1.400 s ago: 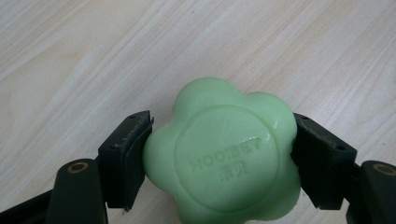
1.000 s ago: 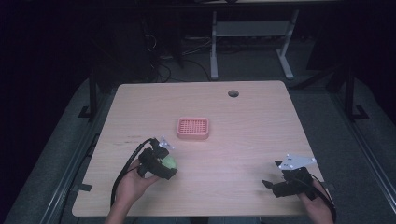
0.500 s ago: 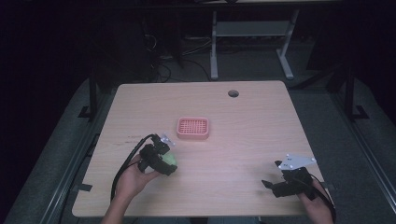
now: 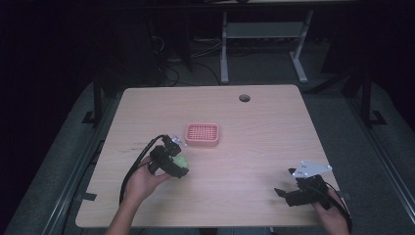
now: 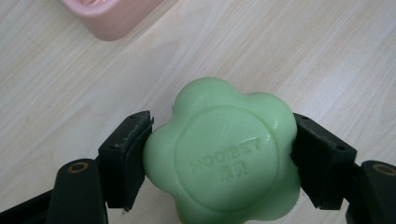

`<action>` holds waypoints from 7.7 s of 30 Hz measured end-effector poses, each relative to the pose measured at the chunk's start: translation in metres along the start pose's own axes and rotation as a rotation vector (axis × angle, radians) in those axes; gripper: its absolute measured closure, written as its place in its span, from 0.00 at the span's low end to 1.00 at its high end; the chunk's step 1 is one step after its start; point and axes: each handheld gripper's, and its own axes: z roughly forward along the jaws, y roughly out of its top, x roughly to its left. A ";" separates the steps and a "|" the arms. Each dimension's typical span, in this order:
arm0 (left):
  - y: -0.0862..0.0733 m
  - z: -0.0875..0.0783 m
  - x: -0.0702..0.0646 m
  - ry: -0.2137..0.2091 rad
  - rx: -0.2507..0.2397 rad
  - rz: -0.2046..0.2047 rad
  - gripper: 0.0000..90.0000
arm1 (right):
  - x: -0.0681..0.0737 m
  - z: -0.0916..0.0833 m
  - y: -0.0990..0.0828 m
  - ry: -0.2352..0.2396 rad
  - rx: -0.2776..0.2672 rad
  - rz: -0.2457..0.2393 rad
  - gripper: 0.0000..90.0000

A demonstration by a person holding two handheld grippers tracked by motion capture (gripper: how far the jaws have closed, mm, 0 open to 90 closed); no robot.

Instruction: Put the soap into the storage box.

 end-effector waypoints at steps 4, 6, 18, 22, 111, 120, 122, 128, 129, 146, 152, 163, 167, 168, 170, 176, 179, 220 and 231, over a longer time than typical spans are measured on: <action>0.005 -0.001 0.002 -0.006 -0.001 0.006 0.30 | 0.001 0.000 0.000 0.001 -0.001 -0.004 0.16; 0.008 -0.001 0.003 -0.010 -0.003 0.009 0.30 | 0.001 0.000 0.000 0.001 -0.001 -0.003 0.16; 0.021 0.010 0.012 -0.053 0.027 0.004 0.30 | 0.004 0.001 0.001 0.004 0.000 -0.013 0.16; 0.025 0.011 0.013 -0.049 0.036 0.011 0.30 | 0.004 0.001 0.001 0.004 0.000 -0.012 0.16; 0.140 0.073 0.079 -0.071 0.095 -0.044 0.30 | 0.005 0.002 0.002 0.018 -0.014 -0.013 0.16; 0.141 0.081 0.080 -0.071 0.105 -0.059 0.30 | 0.005 0.001 0.002 0.018 -0.013 -0.014 0.16; 0.141 0.081 0.080 -0.071 0.111 -0.055 0.30 | 0.005 0.001 0.002 0.018 -0.013 -0.014 0.16; 0.142 0.086 0.080 -0.066 0.111 -0.069 0.30 | 0.005 0.002 0.002 0.018 -0.013 -0.015 0.16; 0.142 0.086 0.080 -0.064 0.112 -0.070 0.30 | 0.005 0.002 0.002 0.019 -0.014 -0.014 0.16; 0.142 0.093 0.080 -0.053 0.119 -0.085 0.30 | 0.005 0.002 0.002 0.021 -0.014 -0.018 0.16; 0.143 0.094 0.078 -0.035 0.118 -0.078 0.30 | 0.005 0.002 0.002 0.021 -0.014 -0.022 0.16; 0.143 0.091 0.075 -0.007 0.111 -0.048 0.28 | 0.005 0.002 0.002 0.023 -0.013 -0.019 0.16; 0.144 0.088 0.074 -0.005 0.106 -0.046 0.27 | 0.005 0.002 0.002 0.022 -0.014 -0.019 0.16; 0.143 0.087 0.074 -0.005 0.108 -0.044 0.27 | 0.005 0.002 0.002 0.023 -0.013 -0.019 0.16; 0.143 0.087 0.074 -0.009 0.109 -0.041 0.26 | 0.005 0.002 0.002 0.021 -0.014 -0.019 0.16; 0.141 0.085 0.074 -0.013 0.097 -0.048 0.26 | 0.004 0.001 0.002 0.020 -0.014 -0.014 0.16; 0.139 0.084 0.074 -0.019 0.093 -0.056 0.25 | 0.005 0.001 0.002 0.020 -0.011 -0.015 0.16; 0.105 0.041 0.066 -0.037 0.002 -0.034 0.24 | 0.005 0.005 0.001 0.008 0.004 -0.009 0.16; 0.095 0.039 0.063 -0.043 0.015 -0.028 0.24 | 0.005 0.005 0.000 -0.003 0.009 -0.007 0.16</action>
